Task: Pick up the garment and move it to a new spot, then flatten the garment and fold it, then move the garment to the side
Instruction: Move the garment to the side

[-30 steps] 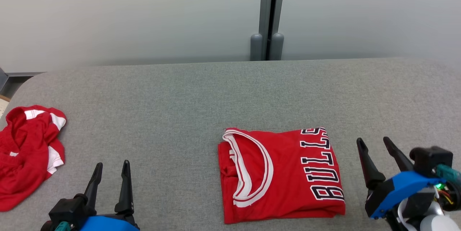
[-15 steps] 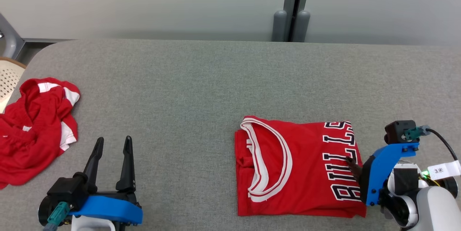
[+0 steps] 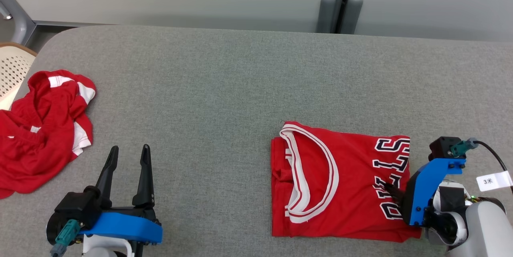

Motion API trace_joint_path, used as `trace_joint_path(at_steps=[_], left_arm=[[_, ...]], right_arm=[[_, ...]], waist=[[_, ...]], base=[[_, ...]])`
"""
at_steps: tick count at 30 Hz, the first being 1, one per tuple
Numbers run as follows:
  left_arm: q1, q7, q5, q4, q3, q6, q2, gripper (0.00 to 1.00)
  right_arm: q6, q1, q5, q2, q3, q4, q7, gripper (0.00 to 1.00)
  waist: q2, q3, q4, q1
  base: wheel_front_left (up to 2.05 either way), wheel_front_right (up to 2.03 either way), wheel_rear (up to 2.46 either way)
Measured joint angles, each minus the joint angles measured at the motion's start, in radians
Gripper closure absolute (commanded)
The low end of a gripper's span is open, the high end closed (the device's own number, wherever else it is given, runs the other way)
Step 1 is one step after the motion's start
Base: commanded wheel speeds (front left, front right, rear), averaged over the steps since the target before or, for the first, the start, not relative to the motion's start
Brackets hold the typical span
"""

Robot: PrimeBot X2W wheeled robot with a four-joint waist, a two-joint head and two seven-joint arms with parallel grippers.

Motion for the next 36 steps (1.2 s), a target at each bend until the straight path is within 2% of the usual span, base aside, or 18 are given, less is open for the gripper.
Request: trace_joint_path(at_steps=[1,3,4,8,10,13,19,24,30,36], left_arm=[[-0.002,0.0,0.0,0.001,0.0,0.0,-0.001,0.0],[-0.005,0.0,0.0,0.002,-0.001,0.0,-0.002,0.0],[-0.007,0.0,0.0,0.003,-0.002,0.0,-0.003,0.0],[-0.013,0.0,0.0,0.004,-0.006,-0.003,-0.007,0.0],[-0.015,0.0,0.001,0.001,-0.005,-0.003,-0.007,0.0],[-0.02,0.0,0.003,-0.009,-0.004,-0.005,-0.009,0.0],[-0.032,-0.001,0.011,-0.038,-0.002,-0.009,-0.023,0.0],[-0.053,-0.001,0.021,-0.068,0.005,-0.013,-0.031,0.0],[-0.107,-0.001,0.051,-0.101,0.0,-0.017,-0.016,0.0],[-0.164,-0.001,0.071,-0.119,-0.023,-0.017,0.03,0.0]], right_arm=[[-0.001,-0.006,0.007,-0.005,0.01,0.008,0.007,0.0],[-0.003,-0.013,0.007,-0.01,0.023,0.013,0.012,0.79],[-0.003,-0.014,-0.001,-0.01,0.029,0.013,0.005,1.0],[0.0,-0.035,-0.019,-0.006,0.065,0.009,-0.033,1.0],[0.0,-0.052,-0.022,-0.028,0.115,0.002,-0.045,1.0],[0.002,-0.102,-0.023,-0.101,0.206,-0.022,-0.045,1.0],[0.002,-0.26,0.009,-0.289,0.415,-0.086,-0.059,1.0],[0.002,-0.389,0.052,-0.419,0.542,-0.102,-0.107,1.0],[0.002,-0.517,0.08,-0.52,0.589,-0.028,-0.226,1.0],[0.002,-0.573,0.073,-0.565,0.55,0.066,-0.316,1.0]], waist=[[0.0,0.002,0.0,0.0],[0.0,0.004,0.0,0.0],[0.0,0.004,0.0,-0.0001],[0.0,0.005,-0.004,0.0],[0.0,0.007,-0.011,0.0],[0.0,0.012,-0.025,0.0001],[0.0,0.034,-0.068,0.0001],[0.0,0.064,-0.116,0.0001],[0.0,0.132,-0.197,0.0002],[0.0,0.216,-0.265,0.0002]], base=[[0.0,0.0,0.0],[0.0,0.0,0.0],[0.0,0.0,0.0],[0.0,0.0,0.0],[0.0,0.0,0.0],[0.0,0.0,0.0],[0.0,0.0,0.0],[0.0,0.0,0.0],[0.0,0.0,0.0],[0.0,0.0,0.0]])
